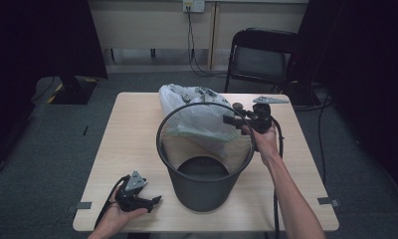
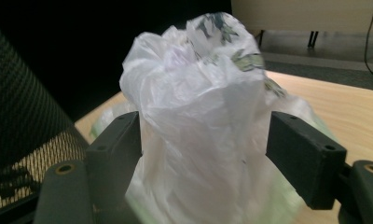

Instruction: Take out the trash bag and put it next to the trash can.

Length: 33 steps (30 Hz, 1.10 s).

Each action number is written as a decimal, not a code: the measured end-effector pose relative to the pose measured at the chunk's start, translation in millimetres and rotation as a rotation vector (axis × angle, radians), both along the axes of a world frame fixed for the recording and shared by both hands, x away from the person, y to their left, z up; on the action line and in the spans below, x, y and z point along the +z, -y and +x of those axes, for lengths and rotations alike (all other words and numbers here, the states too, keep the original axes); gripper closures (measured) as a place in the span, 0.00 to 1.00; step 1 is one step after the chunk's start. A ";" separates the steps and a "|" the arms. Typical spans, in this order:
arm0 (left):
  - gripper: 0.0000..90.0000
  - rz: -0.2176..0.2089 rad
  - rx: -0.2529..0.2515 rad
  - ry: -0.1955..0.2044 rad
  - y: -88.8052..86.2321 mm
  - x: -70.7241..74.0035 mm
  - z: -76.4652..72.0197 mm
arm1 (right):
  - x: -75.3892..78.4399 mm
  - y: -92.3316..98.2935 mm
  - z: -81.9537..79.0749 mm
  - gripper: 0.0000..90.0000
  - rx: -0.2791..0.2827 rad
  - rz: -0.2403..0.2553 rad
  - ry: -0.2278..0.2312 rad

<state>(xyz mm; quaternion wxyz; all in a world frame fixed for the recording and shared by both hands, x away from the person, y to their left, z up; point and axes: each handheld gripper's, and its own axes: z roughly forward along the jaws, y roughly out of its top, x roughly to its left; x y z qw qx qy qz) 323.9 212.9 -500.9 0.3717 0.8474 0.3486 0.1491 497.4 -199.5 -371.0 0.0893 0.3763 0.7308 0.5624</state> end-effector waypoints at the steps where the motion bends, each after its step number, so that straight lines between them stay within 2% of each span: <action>1: 0.15 -0.001 -0.001 0.001 -0.1 -0.1 0.1 | -0.3 2.3 -2.6 0.29 0.004 -0.016 -0.002; 8: 0.15 0.001 0.001 0.001 0.0 0.0 0.0 | -8.3 17.4 -24.0 0.39 -0.013 -0.070 -0.009; 12: 0.16 -0.005 0.032 0.001 -0.9 -0.1 0.5 | -12.4 25.8 -39.7 0.43 -0.033 -0.092 0.000; 14: 0.16 -0.003 0.035 0.001 -1.0 0.0 0.5 | -16.8 30.8 -47.9 0.43 -0.040 -0.087 0.001; 17: 0.16 -0.003 0.035 0.001 -1.0 0.1 0.5 | -23.7 36.9 -59.3 0.41 -0.052 -0.106 -0.016; 27: 0.16 -0.001 0.024 0.003 -2.4 0.1 0.6 | -32.3 57.1 -94.6 0.29 -0.089 -0.091 -0.028; 33: 0.16 0.001 0.024 0.001 -3.1 0.2 -0.6 | -44.4 64.5 -109.6 0.20 -0.130 -0.121 -0.040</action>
